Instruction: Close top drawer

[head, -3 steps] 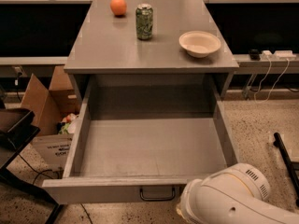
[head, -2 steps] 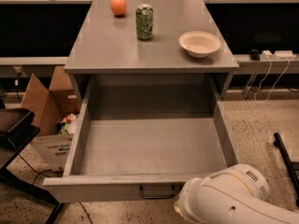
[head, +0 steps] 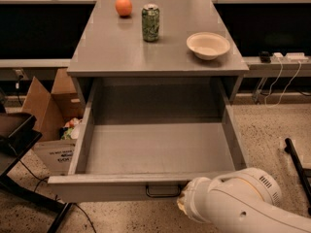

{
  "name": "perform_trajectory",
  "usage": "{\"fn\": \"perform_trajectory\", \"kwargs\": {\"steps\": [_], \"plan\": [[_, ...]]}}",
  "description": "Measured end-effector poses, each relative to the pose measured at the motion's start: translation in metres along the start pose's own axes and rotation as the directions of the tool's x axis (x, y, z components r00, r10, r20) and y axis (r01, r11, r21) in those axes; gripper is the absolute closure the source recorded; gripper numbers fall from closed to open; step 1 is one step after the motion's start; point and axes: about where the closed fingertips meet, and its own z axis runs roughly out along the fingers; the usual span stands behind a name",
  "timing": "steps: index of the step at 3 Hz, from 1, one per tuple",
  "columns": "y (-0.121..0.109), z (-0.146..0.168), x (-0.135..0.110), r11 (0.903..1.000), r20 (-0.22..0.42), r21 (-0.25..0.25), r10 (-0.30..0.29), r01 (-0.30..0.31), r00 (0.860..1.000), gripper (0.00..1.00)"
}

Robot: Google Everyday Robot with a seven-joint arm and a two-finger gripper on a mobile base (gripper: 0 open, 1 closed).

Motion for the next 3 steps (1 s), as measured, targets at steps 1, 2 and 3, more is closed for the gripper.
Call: {"fn": "perform_trajectory", "kwargs": {"steps": [1, 2, 3], "plan": [[-0.012, 0.000, -0.014, 0.9995, 0.040, 0.028, -0.015, 0.014, 0.999, 1.00], [-0.026, 0.005, -0.028, 0.9986, 0.073, 0.042, -0.037, 0.034, 0.997, 1.00], [-0.032, 0.010, -0.030, 0.9985, 0.091, 0.040, -0.040, 0.036, 0.995, 1.00]]}}
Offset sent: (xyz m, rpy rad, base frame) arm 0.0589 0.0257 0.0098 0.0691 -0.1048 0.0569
